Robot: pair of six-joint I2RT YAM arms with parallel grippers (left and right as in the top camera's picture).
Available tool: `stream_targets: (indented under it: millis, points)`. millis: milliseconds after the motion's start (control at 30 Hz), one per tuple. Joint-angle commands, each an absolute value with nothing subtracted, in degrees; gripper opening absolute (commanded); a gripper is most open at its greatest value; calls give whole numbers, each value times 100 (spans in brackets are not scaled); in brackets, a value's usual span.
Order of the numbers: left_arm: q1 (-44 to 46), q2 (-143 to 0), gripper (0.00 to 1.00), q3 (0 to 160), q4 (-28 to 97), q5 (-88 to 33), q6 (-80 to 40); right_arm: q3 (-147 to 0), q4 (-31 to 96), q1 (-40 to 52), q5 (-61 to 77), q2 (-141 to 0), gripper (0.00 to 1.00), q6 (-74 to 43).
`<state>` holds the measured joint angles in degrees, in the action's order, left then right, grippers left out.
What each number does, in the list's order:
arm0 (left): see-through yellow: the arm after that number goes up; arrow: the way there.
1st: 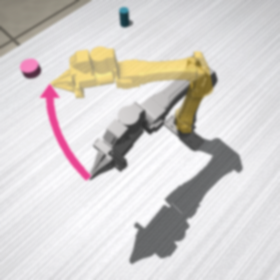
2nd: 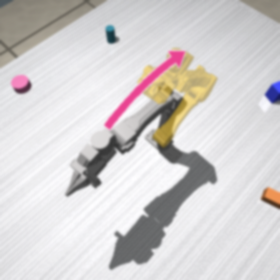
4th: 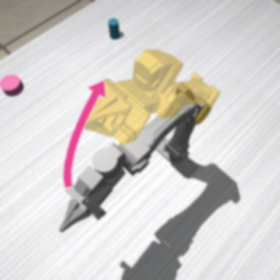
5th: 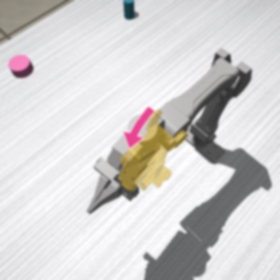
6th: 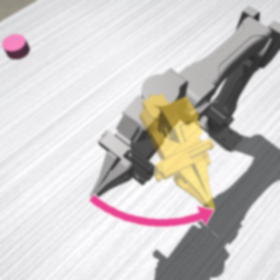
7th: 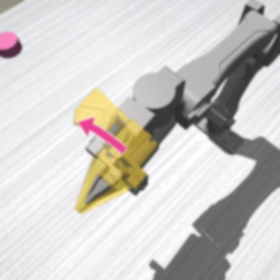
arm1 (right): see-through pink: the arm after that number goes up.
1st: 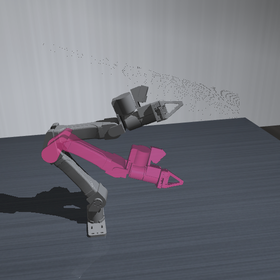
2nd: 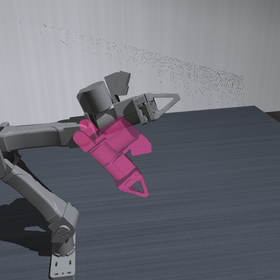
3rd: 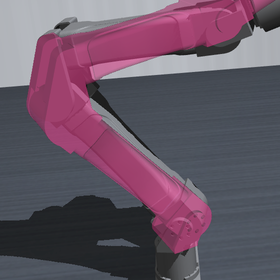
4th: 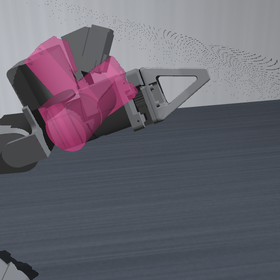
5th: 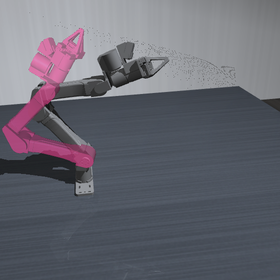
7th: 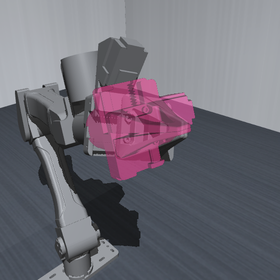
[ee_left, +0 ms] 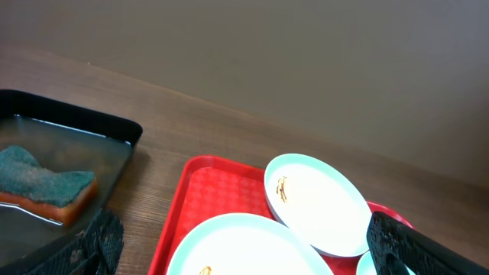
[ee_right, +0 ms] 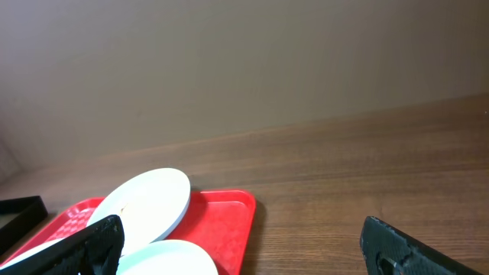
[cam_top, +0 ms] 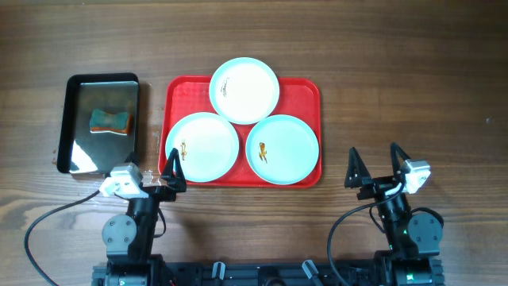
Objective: Clean dirty plates on tray and stack at the side
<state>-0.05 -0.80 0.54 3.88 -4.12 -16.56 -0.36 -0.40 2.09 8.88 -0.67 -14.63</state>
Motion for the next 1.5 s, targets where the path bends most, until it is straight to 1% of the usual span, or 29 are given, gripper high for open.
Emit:
stream_targets:
  millis: [0, 1333, 1367, 1400, 1433, 1467]
  points:
    - [-12, -38, 100, 32, 429, -333, -1522, -32, -56, 180, 836, -64, 100, -1367]
    - [-12, -38, 100, 32, 416, -336, -1538, -32, -56, 180, 836, -64, 100, -1365]
    - [-10, -38, 100, 32, 414, -445, -1756, -32, -56, 180, 836, -64, 100, -1367]
    - [-10, -38, 100, 32, 375, -775, -2287, -32, -56, 180, 836, -64, 100, -1365]
    - [-10, -38, 100, 34, 307, -1398, -2985, -32, -56, 180, 836, -64, 100, -1365]
    - [-10, -38, 100, 32, 228, -2366, -3785, -32, -56, 180, 836, -64, 100, -1367]
